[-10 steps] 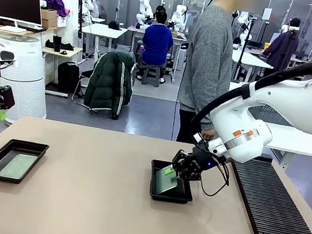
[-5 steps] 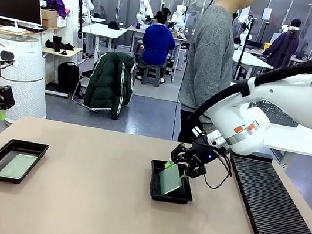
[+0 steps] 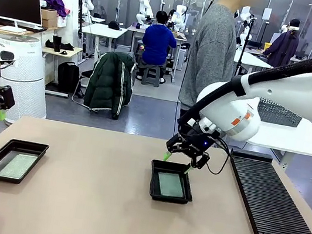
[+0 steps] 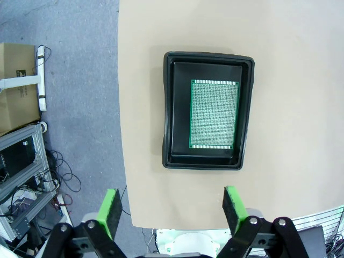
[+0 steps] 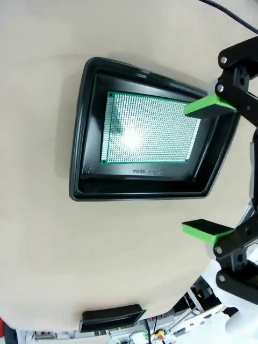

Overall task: Inspect and transfer BCBs to ESD trays.
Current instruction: Pick up the Blank PCB from the PCB Rack and place it in the right ESD tray, then pick up the ESD tray and place it on the left side of the table.

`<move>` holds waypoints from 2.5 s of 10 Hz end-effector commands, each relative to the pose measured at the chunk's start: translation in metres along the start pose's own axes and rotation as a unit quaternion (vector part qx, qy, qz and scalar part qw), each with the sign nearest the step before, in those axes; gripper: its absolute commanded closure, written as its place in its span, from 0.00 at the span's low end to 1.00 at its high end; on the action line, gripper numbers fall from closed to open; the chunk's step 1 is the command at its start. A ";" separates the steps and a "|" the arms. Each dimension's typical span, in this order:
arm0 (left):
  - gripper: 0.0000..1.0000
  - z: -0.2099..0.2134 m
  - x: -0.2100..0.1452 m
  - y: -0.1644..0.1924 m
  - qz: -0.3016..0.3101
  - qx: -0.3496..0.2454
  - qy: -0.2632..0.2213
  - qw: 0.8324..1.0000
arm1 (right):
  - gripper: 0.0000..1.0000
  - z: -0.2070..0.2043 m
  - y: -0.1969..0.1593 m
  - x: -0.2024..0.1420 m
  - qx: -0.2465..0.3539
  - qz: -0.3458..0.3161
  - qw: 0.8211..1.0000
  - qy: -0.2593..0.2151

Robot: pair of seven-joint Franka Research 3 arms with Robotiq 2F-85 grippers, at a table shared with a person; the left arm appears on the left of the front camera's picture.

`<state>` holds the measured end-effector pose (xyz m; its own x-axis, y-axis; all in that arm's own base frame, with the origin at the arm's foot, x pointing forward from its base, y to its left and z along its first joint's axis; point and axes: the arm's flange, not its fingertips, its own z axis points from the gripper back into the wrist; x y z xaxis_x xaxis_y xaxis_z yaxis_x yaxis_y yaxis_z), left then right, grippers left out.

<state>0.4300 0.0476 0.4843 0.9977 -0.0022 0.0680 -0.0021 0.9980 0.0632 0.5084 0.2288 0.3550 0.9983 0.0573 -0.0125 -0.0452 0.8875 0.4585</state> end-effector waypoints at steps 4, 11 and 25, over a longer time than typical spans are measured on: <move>0.00 -0.001 0.000 0.000 0.002 -0.007 0.000 1.000 | 0.00 0.031 0.034 -0.005 -0.080 0.000 0.996 0.030; 0.00 -0.001 0.000 0.000 0.002 -0.007 0.000 1.000 | 0.00 0.049 0.046 -0.014 -0.135 0.006 0.990 0.028; 0.00 -0.001 0.000 0.000 0.002 -0.007 0.000 1.000 | 0.00 0.048 0.038 -0.012 -0.102 0.012 0.994 0.036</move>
<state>0.4300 0.0476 0.4843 0.9977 -0.0022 0.0679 -0.0021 0.9980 0.0632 0.4964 0.2389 0.4153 0.9924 0.1041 -0.0663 -0.0839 0.9630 0.2559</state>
